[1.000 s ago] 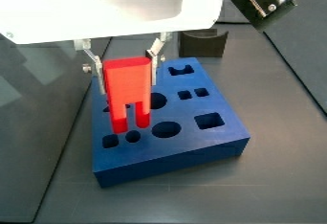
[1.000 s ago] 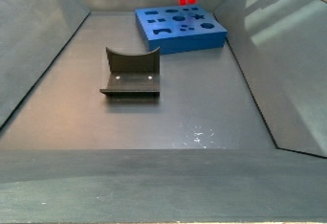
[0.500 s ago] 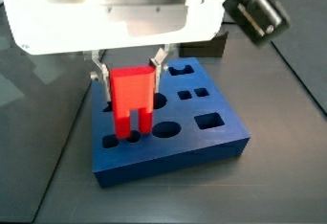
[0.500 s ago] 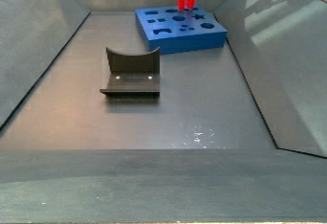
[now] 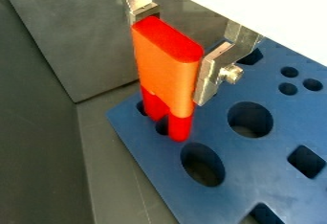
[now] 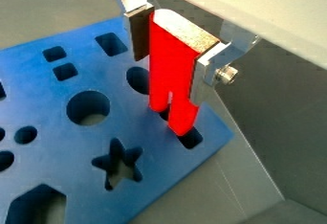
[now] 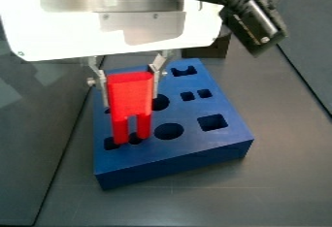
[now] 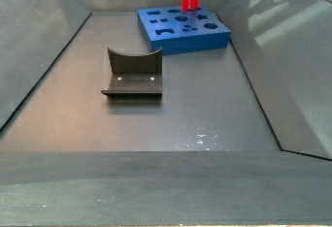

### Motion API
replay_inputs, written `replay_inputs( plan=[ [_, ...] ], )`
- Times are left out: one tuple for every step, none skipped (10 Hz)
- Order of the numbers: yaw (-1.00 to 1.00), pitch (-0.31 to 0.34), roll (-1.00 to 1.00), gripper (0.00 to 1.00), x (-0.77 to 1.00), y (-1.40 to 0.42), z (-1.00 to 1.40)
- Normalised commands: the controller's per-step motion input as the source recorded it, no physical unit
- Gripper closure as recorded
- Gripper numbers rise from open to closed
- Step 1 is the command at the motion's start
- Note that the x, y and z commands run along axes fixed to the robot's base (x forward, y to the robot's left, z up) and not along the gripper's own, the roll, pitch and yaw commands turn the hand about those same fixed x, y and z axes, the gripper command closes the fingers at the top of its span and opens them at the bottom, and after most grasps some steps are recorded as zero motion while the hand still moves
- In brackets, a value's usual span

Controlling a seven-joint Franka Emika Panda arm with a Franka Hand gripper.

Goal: Pick up the square-circle object. Move up. Place the square-circle object on the fixture. Regrasp the square-circle object. Move to above the board. Insert the square-circle object.
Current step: Insert the square-circle object.

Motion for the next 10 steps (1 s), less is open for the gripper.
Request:
replay_inputs(
  plan=[
    [0.09,-0.066,0.07,1.0,-0.22,-0.02,0.0],
    [0.02,-0.044,0.07,1.0,-0.11,-0.1,0.0],
    [0.0,0.0,0.06,1.0,0.11,-0.1,-0.04],
    [-0.06,0.006,0.07,1.0,0.16,-0.09,-0.03],
    [-0.04,0.0,0.04,1.0,0.09,-0.03,0.0],
    [0.0,-0.006,0.0,1.0,0.0,0.0,0.0],
    [0.0,-0.023,0.01,1.0,0.0,0.0,-0.06],
    [0.04,-0.047,0.03,1.0,-0.04,-0.06,-0.19],
    [0.0,-0.063,0.09,1.0,0.0,-0.19,-0.28],
    [0.0,-0.067,0.05,1.0,0.0,-0.12,-0.21]
  ],
)
